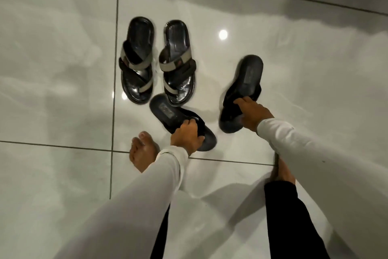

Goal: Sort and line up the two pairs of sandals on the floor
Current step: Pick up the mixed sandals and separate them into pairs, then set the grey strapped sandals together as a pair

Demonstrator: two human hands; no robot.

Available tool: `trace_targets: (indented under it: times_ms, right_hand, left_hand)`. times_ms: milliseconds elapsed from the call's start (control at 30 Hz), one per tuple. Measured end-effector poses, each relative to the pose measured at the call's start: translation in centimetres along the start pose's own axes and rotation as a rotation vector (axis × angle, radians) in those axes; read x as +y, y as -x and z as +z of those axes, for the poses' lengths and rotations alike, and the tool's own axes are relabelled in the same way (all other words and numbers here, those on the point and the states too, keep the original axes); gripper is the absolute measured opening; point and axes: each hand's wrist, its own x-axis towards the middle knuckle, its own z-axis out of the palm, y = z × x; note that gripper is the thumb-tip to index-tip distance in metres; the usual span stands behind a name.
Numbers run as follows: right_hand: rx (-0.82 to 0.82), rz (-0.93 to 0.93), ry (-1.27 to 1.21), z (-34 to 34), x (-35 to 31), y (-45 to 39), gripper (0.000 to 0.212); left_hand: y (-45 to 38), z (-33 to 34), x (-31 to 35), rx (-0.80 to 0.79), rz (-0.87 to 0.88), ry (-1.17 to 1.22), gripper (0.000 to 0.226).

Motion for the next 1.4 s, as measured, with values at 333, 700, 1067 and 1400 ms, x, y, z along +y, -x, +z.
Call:
trace_targets:
  times_ms: [333,700,1067,1400]
  right_hand:
    - [-0.003,-0.078,-0.07,6.6,5.8,4.7,0.028]
    - [0.057,-0.058,-0.064,2.6,15.5,9.2,0.027]
    - [0.294,-0.096,-0.103,-4.2,19.5,0.4,0.03]
    - [0.15,-0.041,-0.177,-3.1,19.0,4.0,0.051]
  left_hand:
    - [3.3,8.6,1.9,-0.009,0.002,-0.122,0.043]
    - [5.6,7.4,14.4,0.033,0.17,-0.261,0.034]
    - [-5.8,3.4,24.9,0.282,0.344,-0.3,0.029]
    - [-2.5,0.5,19.0,0.31,0.212,-0.327,0.048]
